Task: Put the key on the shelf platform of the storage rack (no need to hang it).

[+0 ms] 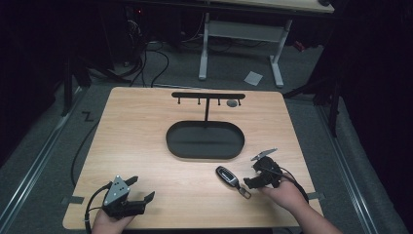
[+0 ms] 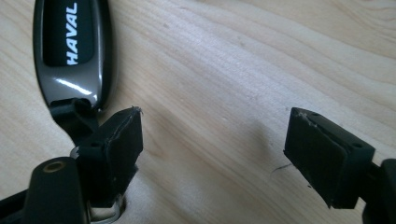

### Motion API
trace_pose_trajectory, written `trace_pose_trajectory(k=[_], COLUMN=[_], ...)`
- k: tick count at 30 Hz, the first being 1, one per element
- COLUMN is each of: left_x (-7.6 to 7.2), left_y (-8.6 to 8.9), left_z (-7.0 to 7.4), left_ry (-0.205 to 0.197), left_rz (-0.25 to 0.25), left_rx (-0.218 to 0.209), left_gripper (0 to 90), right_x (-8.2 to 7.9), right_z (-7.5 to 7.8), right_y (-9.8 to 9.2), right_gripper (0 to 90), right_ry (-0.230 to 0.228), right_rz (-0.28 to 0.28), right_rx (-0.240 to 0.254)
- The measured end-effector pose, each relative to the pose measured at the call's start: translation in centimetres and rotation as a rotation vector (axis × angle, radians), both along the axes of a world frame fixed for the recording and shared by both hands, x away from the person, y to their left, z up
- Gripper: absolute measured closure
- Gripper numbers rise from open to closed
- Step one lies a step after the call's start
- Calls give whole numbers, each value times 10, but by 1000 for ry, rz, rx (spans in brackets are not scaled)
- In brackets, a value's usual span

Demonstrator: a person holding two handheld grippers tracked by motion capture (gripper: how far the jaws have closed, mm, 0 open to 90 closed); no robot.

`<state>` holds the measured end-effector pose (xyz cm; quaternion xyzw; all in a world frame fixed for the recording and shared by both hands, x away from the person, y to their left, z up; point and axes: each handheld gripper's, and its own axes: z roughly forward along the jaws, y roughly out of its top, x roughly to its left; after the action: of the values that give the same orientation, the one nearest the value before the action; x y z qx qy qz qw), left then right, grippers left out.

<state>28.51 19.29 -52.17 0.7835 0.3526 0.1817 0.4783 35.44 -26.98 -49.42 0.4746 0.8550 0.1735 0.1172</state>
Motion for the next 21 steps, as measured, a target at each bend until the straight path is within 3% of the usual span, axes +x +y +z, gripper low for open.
trace_pose_trajectory(k=[8, 11, 12, 21], left_x=[0, 0, 0, 1], left_y=[1, 0, 0, -1], left_z=[1, 1, 1, 1], left_ry=[0, -1, -3, 1], left_rz=[-5, -9, -15, -18], left_rx=[-2, -1, 0, -3], left_gripper=[177, 177, 178, 178], right_x=[4, 6, 8, 10], right_z=[4, 6, 7, 13], right_y=[7, 10, 13, 25], right_gripper=[218, 233, 247, 234], right_ry=[79, 104, 131, 230], right_rz=[52, 77, 105, 195], right_rx=[-55, -87, -118, -209])
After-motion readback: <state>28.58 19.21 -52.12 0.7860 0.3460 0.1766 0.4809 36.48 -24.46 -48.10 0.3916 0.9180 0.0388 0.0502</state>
